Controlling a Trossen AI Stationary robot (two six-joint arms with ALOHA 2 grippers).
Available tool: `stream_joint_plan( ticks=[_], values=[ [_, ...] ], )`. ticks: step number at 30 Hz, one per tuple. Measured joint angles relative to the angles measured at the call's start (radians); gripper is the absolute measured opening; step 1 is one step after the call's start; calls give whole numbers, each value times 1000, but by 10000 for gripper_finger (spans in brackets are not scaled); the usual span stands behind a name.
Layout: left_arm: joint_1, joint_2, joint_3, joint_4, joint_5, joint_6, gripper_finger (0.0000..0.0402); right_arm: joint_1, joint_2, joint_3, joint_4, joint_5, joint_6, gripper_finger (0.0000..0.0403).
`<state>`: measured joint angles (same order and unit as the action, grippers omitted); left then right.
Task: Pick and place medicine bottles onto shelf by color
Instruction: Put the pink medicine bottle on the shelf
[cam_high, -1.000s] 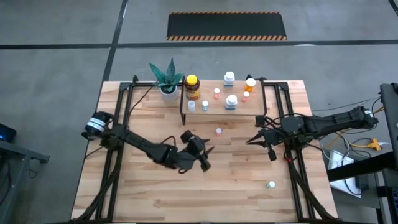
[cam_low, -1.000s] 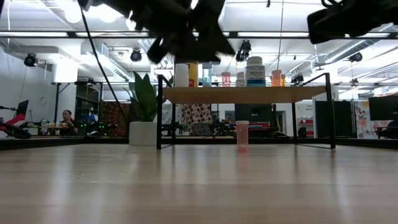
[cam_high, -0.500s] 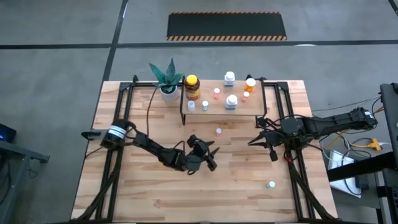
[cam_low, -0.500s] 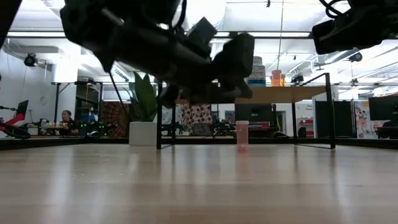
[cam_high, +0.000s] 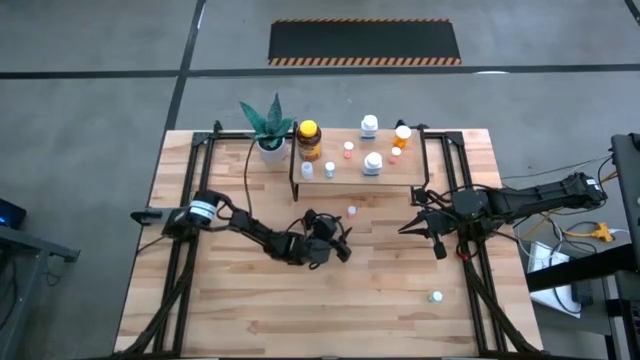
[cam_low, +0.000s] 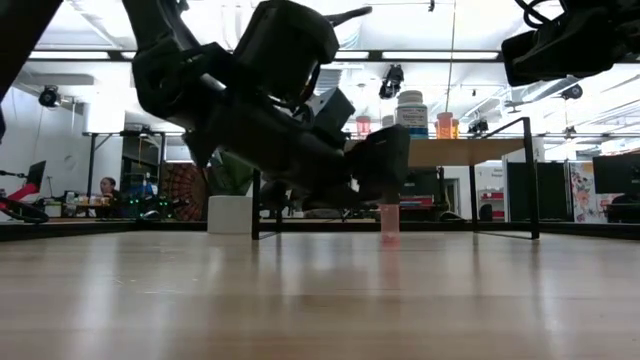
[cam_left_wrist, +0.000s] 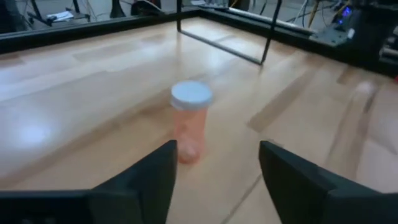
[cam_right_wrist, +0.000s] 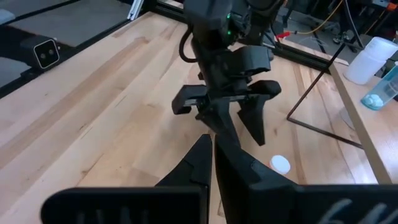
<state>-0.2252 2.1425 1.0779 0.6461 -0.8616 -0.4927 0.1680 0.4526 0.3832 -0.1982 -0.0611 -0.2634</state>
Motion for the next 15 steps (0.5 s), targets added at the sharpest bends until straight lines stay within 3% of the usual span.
stream_joint_plan(
  ticks=[7,15],
  values=[
    [17,-1,9,1,-9,30,285,0,0,0,1,0,-3,11],
    [39,-1,7,-1,-8,28,292,0,0,0,2,1,-10,11]
  ],
)
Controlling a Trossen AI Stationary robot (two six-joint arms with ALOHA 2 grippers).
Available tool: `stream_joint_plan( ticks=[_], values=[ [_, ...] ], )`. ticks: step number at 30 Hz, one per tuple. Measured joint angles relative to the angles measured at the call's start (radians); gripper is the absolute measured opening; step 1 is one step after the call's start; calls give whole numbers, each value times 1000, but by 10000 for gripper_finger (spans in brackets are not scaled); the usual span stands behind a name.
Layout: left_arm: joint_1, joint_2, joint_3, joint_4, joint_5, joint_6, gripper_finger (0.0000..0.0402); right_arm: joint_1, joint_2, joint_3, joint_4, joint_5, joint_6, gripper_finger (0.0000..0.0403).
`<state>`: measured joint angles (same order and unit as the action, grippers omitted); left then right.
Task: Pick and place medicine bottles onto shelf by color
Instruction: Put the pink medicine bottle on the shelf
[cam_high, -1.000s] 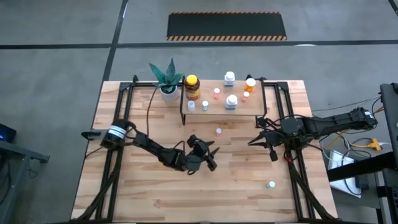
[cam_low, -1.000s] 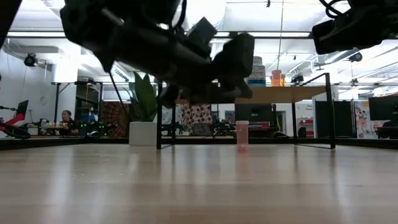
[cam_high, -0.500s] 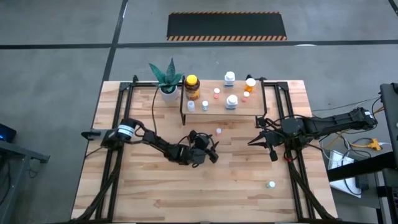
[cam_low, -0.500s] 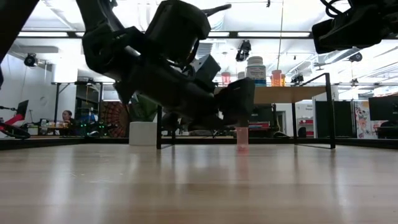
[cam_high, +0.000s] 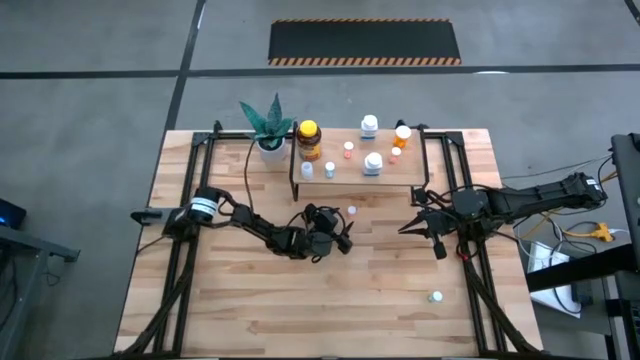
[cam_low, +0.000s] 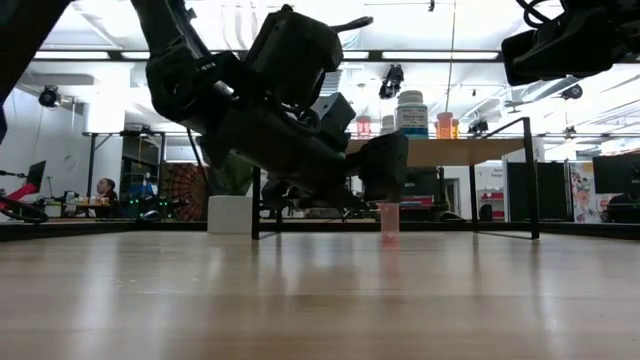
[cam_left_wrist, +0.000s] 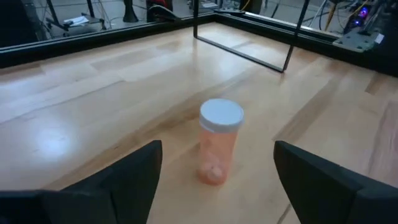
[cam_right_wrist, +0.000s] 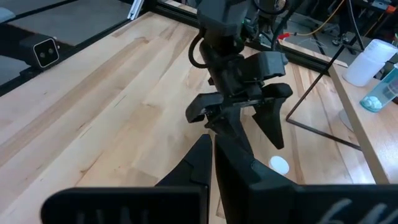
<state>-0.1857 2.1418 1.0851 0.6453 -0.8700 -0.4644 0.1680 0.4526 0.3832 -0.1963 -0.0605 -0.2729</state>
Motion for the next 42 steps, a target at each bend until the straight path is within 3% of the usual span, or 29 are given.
stream_joint_plan(
  ticks=[13,21,30,42],
  values=[
    [14,132,103,56,-28,81,292,0,2,-1,15,0,1,11],
    [42,134,111,55,-86,103,292,0,2,-1,18,1,1,11],
    [63,134,111,62,-79,79,290,0,2,-6,18,3,-8,11],
    [49,134,106,53,-76,78,205,0,2,-8,18,3,-15,11]
  ],
)
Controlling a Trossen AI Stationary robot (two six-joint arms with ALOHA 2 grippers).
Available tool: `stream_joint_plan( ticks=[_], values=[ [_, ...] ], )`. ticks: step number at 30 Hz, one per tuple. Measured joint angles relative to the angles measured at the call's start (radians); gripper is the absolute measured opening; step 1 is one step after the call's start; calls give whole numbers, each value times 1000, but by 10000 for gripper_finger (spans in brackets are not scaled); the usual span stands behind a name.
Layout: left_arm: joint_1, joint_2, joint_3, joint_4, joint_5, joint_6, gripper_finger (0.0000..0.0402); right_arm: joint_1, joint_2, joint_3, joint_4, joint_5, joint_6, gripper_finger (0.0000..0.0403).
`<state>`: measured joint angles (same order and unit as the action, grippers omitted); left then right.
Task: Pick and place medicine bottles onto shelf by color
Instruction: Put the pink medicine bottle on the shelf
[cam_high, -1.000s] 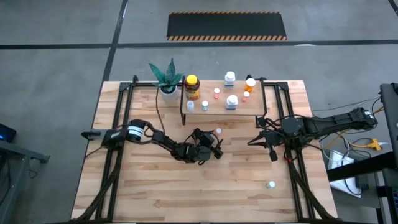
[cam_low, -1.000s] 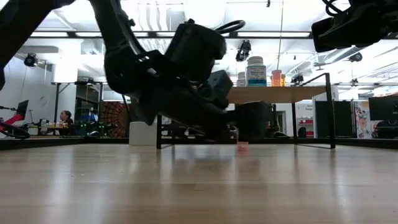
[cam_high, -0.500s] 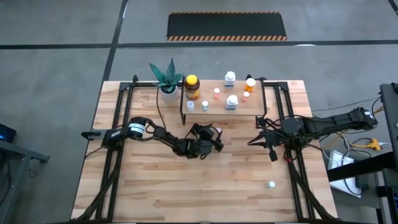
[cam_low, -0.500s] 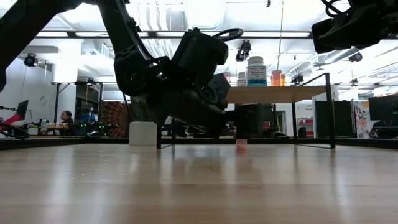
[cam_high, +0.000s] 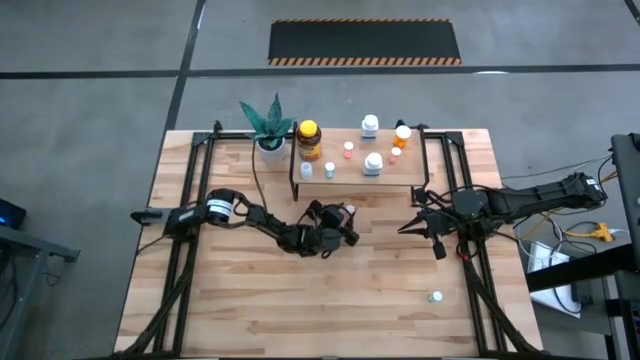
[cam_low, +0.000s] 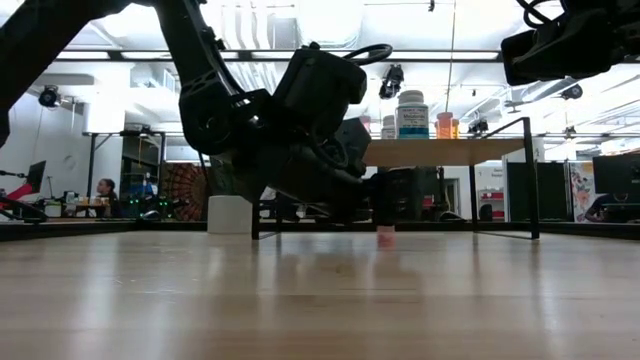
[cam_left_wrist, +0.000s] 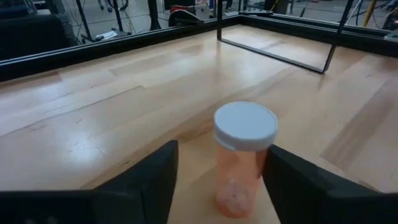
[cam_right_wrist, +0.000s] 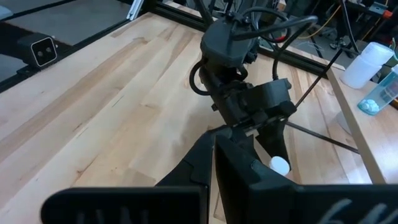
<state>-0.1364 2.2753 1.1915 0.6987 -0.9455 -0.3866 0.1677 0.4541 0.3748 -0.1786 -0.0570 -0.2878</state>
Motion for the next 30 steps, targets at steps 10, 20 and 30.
stream_joint_plan(
  ticks=[10,20,30],
  values=[
    [-24,0,-3,0,1,12,143,0,0,-3,14,-1,12,11],
    [-48,-4,-3,1,0,87,94,0,1,-6,42,6,107,22],
    [-25,-5,-1,10,32,78,101,0,1,-23,42,9,158,84]
  ],
)
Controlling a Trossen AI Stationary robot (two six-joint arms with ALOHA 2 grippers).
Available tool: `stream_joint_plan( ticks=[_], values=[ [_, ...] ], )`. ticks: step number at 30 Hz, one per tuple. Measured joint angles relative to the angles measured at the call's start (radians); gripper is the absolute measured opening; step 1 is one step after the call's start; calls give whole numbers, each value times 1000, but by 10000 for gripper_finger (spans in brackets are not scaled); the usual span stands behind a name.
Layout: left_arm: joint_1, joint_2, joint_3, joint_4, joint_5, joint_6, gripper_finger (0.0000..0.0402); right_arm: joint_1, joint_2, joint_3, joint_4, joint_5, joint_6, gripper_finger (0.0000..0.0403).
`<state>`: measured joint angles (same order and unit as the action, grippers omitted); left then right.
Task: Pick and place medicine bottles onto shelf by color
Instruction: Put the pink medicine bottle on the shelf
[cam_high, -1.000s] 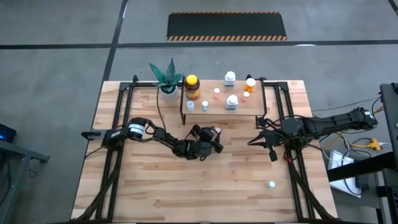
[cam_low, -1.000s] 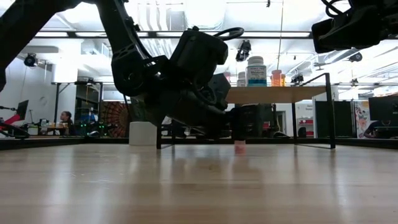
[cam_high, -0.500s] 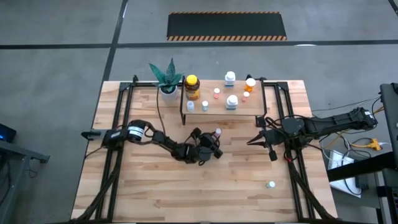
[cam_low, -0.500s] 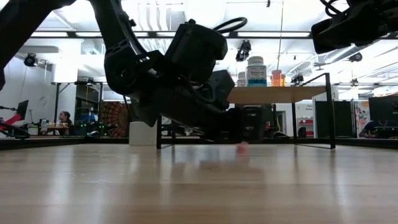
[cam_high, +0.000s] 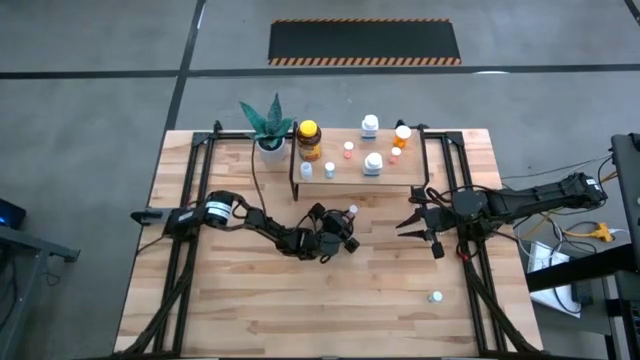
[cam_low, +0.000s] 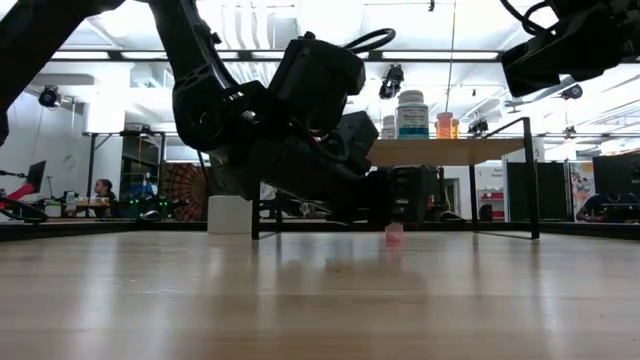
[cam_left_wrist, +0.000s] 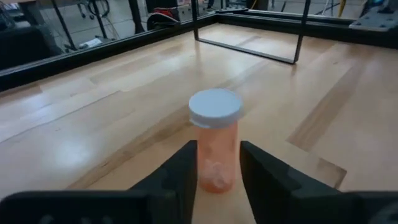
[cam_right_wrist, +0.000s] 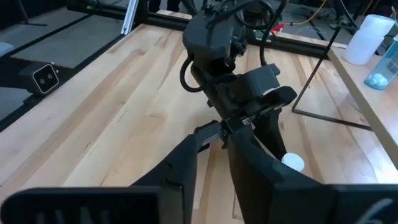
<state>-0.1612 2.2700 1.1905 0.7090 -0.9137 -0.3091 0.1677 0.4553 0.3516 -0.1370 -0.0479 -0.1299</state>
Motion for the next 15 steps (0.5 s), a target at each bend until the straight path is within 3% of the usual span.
stream_joint_plan(
  ticks=[9,15],
  values=[
    [47,46,4,65,81,-25,197,0,0,-4,0,25,0,128],
    [49,66,3,75,85,-24,202,0,7,-4,-4,25,0,139]
  ],
)
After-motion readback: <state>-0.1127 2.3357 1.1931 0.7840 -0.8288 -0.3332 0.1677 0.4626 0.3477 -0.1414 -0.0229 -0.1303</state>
